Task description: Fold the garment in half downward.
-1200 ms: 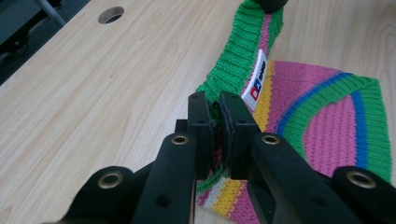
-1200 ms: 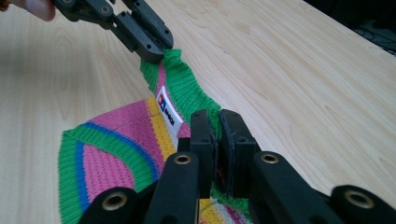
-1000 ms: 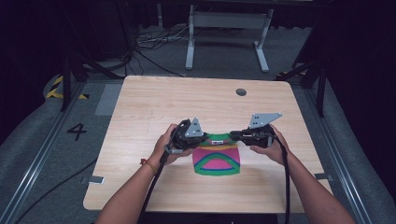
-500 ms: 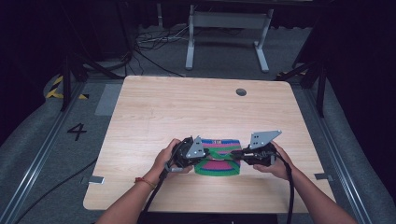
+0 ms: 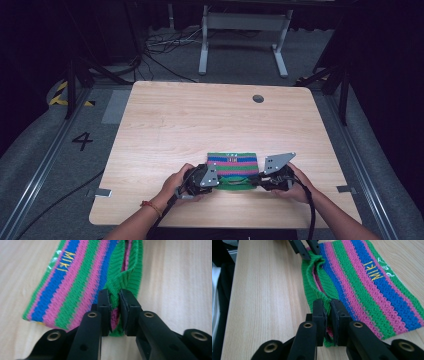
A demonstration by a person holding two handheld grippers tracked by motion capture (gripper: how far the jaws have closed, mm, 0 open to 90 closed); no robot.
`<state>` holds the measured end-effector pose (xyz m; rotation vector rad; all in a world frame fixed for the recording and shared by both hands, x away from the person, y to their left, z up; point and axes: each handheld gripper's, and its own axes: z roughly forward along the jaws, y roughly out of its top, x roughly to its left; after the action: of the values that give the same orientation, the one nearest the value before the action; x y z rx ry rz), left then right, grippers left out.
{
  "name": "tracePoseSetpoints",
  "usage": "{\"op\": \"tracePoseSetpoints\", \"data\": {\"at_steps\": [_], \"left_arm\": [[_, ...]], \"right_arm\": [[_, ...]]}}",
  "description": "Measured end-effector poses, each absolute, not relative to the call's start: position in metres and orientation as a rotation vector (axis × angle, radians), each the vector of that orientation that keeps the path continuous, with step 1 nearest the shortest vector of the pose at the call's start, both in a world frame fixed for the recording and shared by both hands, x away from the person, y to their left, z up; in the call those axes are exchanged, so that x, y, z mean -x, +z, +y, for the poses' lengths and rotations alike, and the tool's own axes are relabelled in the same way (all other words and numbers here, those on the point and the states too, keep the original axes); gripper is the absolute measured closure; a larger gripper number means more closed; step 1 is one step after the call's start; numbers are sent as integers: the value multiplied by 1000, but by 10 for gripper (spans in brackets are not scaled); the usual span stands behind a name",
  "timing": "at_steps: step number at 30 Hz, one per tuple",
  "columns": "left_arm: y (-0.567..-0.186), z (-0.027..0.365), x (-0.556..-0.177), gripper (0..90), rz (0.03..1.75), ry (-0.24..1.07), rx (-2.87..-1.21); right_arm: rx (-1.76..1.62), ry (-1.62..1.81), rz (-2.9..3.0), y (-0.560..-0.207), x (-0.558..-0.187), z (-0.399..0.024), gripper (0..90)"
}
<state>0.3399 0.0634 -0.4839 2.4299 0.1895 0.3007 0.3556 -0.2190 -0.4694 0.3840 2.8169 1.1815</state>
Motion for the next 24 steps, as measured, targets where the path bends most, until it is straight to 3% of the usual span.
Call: {"op": "tracePoseSetpoints", "data": {"at_steps": [8, 24], "left_arm": [[-494, 74, -337, 756, 216, 263, -2392], [-499, 76, -353, 755, 279, 277, -2343]], "right_arm": [[-424, 1187, 2849, -486, -351, -224, 757], [-505, 1239, 2751, -497, -356, -231, 750]]}}
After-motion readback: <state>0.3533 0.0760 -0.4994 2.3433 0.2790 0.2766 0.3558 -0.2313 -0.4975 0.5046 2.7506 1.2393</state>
